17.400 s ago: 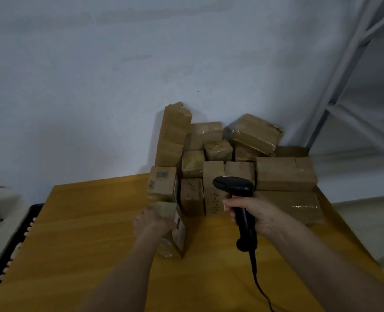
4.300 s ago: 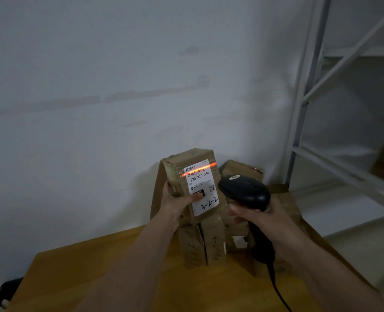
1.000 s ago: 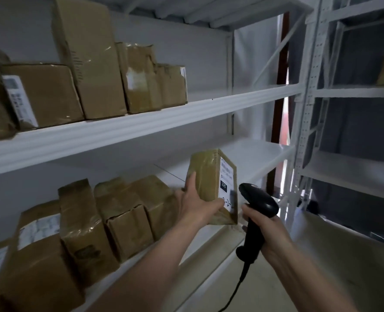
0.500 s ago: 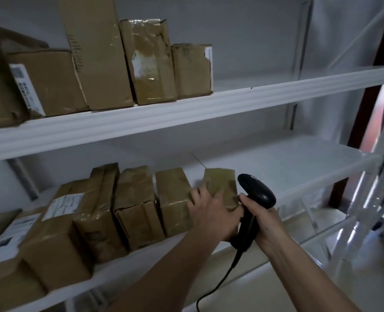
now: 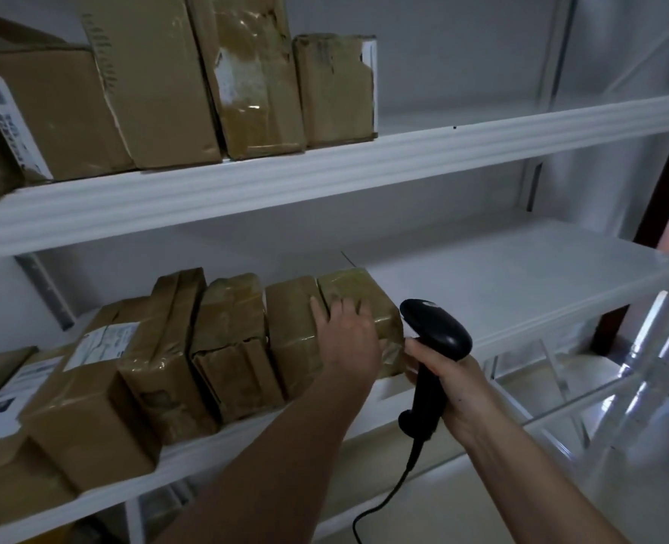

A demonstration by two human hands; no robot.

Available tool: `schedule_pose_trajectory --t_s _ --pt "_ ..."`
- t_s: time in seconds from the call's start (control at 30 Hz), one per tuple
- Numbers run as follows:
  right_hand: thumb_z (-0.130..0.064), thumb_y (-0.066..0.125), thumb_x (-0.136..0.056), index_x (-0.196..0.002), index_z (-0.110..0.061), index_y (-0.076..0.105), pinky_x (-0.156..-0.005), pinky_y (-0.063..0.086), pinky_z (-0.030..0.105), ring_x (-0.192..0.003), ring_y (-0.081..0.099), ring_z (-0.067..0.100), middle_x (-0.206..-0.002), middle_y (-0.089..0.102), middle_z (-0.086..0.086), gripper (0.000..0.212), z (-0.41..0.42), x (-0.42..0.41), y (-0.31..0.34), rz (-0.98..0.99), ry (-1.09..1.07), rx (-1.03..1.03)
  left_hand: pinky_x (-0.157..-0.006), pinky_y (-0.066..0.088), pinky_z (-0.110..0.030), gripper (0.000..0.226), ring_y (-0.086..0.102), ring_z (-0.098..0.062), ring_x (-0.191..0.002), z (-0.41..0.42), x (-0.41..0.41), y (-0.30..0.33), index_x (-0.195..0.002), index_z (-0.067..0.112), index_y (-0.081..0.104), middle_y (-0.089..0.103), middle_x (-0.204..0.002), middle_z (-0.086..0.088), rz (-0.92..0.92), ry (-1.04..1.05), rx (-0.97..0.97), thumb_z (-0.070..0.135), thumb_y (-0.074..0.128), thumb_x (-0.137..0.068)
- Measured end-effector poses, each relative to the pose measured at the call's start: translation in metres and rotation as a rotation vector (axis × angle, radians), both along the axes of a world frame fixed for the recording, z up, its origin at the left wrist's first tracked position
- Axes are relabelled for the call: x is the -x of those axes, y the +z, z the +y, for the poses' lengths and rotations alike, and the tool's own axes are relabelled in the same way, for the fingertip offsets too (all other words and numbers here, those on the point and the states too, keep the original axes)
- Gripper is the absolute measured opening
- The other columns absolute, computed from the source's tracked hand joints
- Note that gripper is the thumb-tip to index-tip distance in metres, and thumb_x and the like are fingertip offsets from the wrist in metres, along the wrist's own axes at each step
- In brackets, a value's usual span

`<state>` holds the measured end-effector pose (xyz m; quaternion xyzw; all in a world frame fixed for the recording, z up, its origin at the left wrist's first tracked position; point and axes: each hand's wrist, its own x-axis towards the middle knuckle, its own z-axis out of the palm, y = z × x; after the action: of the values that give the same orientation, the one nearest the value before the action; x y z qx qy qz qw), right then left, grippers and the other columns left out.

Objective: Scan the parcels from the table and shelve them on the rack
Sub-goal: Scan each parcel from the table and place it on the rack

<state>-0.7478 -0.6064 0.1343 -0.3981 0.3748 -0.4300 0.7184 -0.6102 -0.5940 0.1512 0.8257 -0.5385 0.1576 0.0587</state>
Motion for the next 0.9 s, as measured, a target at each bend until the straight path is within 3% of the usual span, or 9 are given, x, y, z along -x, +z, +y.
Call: schedule_pose_trajectory --t_s 0.1,0.17,0.23,0.3,0.53,0.7,0.83,0.9 --pt "-0.009 0.076 -0.076 -0.102 -0.003 0.069 -0.083 0.053 0.036 -0.094 0.067 0.031 -0.099 0.073 0.018 0.027 0.005 0.003 -0.004 -0.017 0.013 -0.018 -0.12 -0.001 -0.048 0.07 0.024 -0.026 -0.144 0.002 -0.006 -0.005 -0.147 0.015 0.032 0.035 -0.151 -0.01 0.129 -0.096 0.098 0.045 0.059 -0.091" --pt "-0.007 0.075 -0.077 -0.104 0.001 0.068 -0.076 0.052 0.033 -0.086 0.066 0.03 -0.095 0.071 0.018 0.029 0.013 0.001 -0.003 -0.052 0.034 -0.023 -0.119 0.018 -0.041 0.057 0.035 -0.025 -0.135 0.016 -0.008 -0.01 -0.141 0.012 0.044 0.046 -0.141 -0.009 0.266 -0.195 0.288 0.026 0.064 -0.089" --pt "-0.004 0.073 -0.078 -0.101 0.004 0.068 -0.073 0.05 0.032 -0.078 0.062 0.027 -0.087 0.068 0.018 0.025 0.026 -0.005 -0.001 -0.072 0.048 -0.025 -0.104 0.04 -0.035 0.039 0.049 -0.02 -0.117 0.04 -0.011 -0.014 -0.127 0.012 0.058 0.058 -0.123 -0.004 0.408 -0.252 0.457 0.013 0.063 -0.088" --pt "-0.002 0.072 -0.079 -0.092 0.003 0.068 -0.073 0.049 0.034 -0.071 0.058 0.025 -0.078 0.066 0.017 0.015 0.044 -0.015 0.002 -0.064 0.081 -0.014 -0.085 0.049 -0.032 0.021 0.058 -0.015 -0.097 0.069 -0.017 -0.015 -0.112 0.015 0.064 0.065 -0.103 0.001 0.601 -0.251 0.501 0.014 0.058 -0.092" --pt "-0.001 0.074 -0.076 -0.093 0.003 0.068 -0.074 0.05 0.034 -0.062 0.059 0.021 -0.071 0.065 0.014 0.018 0.144 -0.091 0.004 -0.026 0.283 -0.06 -0.071 0.049 -0.021 0.028 0.059 -0.009 -0.074 0.194 -0.089 -0.036 -0.116 0.007 0.066 0.065 -0.084 0.0 1.041 -0.166 0.374 0.011 0.043 -0.102" --pt "0.0 0.075 -0.076 -0.098 0.001 0.067 -0.07 0.051 0.033 -0.062 0.06 0.02 -0.071 0.066 0.013 0.023 0.242 -0.169 0.005 -0.011 0.435 -0.071 -0.066 0.047 -0.015 0.026 0.056 -0.006 -0.066 0.312 -0.168 -0.04 -0.107 0.008 0.068 0.061 -0.072 0.006 1.101 -0.028 0.416 0.012 0.043 -0.102" --pt "-0.001 0.076 -0.076 -0.097 0.001 0.069 -0.066 0.05 0.032 -0.065 0.06 0.021 -0.071 0.066 0.013 0.022 0.324 -0.237 0.001 0.025 0.536 -0.051 -0.058 0.045 -0.017 0.027 0.053 -0.01 -0.06 0.409 -0.232 -0.041 -0.083 0.016 0.067 0.058 -0.062 0.002 1.166 0.135 0.477 0.012 0.047 -0.101" --pt "-0.001 0.077 -0.075 -0.093 0.0 0.07 -0.067 0.05 0.032 -0.068 0.061 0.022 -0.072 0.067 0.013 0.019 0.362 -0.269 -0.003 0.05 0.583 -0.036 -0.056 0.042 -0.017 0.026 0.051 -0.008 -0.057 0.459 -0.263 -0.045 -0.091 0.012 0.071 0.057 -0.061 0.002 1.139 0.203 0.489 0.013 0.046 -0.101"
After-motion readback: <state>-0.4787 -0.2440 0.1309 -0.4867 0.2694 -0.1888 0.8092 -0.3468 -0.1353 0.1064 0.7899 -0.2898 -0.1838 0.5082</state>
